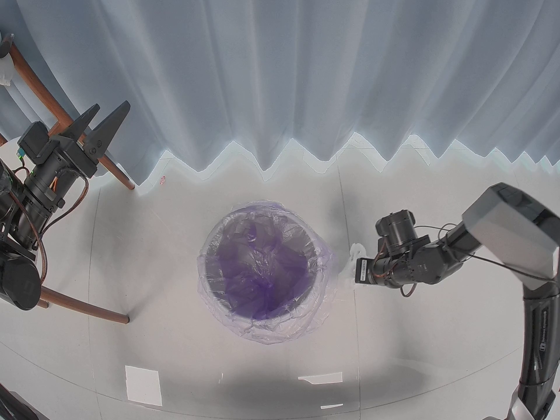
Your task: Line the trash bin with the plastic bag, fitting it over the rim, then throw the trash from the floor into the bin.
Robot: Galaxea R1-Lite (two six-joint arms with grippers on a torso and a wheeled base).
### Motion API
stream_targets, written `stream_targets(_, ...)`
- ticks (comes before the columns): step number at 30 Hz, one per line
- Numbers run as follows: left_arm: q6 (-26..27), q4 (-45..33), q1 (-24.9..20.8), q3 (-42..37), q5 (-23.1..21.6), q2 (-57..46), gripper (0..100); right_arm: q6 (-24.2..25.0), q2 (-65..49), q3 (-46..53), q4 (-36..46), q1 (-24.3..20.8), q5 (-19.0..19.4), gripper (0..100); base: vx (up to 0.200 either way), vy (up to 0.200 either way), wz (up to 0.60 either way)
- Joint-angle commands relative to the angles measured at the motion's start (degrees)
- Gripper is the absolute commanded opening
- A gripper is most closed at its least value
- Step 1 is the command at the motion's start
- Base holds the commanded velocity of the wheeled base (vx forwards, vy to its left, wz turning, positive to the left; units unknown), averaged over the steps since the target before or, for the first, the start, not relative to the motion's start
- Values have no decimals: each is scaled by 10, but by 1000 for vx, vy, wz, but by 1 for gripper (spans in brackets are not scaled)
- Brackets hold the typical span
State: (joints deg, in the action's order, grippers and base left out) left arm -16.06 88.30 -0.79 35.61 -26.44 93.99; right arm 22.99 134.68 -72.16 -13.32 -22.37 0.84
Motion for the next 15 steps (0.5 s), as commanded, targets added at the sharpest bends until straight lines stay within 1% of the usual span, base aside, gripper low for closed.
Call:
stream_targets(1,1,0,-2,-3,0,-3,100,36,-267,178,-89,8,29,0,0,0,0)
stream_targets(3,1,1,-2,-2,0,-4,100,21,-319,209,-92,0,29,0,0,0,0)
stream_targets(4,1,1,-2,-2,0,-4,100,16,-326,213,-92,0,29,0,0,0,0)
stream_targets(6,1,0,-2,-2,0,-6,100,-9,-384,233,-94,-14,29,0,0,0,0)
stream_targets(8,1,0,-2,-2,0,-6,100,-7,-419,243,-96,-33,31,0,0,0,0)
stream_targets(12,2,1,-2,2,1,-5,100,-3,-436,261,-101,-94,36,0,0,0,0)
stream_targets(13,2,0,-2,3,1,-5,100,-3,-435,264,-102,-101,36,0,0,0,0)
stream_targets(14,2,1,-2,3,1,-5,100,-1,-429,271,-115,-128,36,0,0,0,0)
stream_targets(15,2,1,-2,3,2,-5,100,1,-419,273,-129,-141,36,0,0,0,0)
